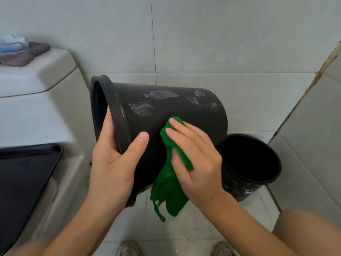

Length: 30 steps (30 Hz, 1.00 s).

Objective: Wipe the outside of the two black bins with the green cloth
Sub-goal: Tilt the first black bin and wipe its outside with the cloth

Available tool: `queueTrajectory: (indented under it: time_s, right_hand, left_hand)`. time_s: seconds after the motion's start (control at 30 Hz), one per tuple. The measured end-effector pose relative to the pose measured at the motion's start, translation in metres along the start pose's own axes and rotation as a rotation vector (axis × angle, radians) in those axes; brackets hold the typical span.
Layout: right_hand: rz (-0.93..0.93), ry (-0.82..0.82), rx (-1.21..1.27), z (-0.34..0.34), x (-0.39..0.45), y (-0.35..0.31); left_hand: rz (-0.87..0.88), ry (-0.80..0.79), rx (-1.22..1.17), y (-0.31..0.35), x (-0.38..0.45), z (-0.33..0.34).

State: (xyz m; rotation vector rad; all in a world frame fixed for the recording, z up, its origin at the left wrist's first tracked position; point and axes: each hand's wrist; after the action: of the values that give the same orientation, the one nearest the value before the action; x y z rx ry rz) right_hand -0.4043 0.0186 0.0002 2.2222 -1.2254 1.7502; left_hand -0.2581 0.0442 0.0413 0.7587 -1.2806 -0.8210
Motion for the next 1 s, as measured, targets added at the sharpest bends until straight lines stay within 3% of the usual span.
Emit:
queueTrajectory:
  time_s: [0.07,0.23,0.3,0.37,0.5,0.57,0.87,1.0]
  right_hand:
    - [0.036,0.014,0.022,0.003,-0.005,-0.007]
    - [-0.242,-0.085,0.049,0.011,-0.023,-0.020]
    - [-0.251,-0.069,0.027,0.008,-0.016,-0.013]
    - [-0.133,-0.020,0.002,0.001,-0.005,-0.001]
    - [0.332,0.087,-0.027,-0.015,0.018,0.029]
    - [0.417,0.106,-0.035,-0.020,0.021,0.037]
    - [-0.023,-0.037,0.008,-0.006,0.000,-0.001]
    - [0.111,0.041,-0.002,-0.011,0.005,0.016]
  left_hand:
    - [0.012,0.002,0.005,-0.001,-0.001,0.002]
    - [-0.003,0.036,0.030,-0.002,-0.002,0.003]
    - [-0.012,0.041,0.038,-0.002,-0.003,0.000]
    - [-0.011,0.047,0.058,0.000,-0.003,-0.002]
    - [0.005,0.056,0.110,0.005,-0.006,-0.001]
    - [0.000,0.050,0.119,0.006,-0.007,0.000]
    - [-0.026,-0.050,0.088,-0.001,-0.010,0.009]
    - [-0.017,-0.054,0.074,-0.002,-0.010,0.009]
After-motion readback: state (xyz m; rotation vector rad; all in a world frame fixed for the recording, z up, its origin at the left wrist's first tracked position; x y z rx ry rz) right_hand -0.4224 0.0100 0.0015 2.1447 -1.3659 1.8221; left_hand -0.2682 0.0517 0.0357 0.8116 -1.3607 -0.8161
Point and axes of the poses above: each hand's wrist, its own x-axis towards the middle knuckle, its own z-axis out of the palm, y = z × x, and after that the axes turned 6 degrees about z, right-handed
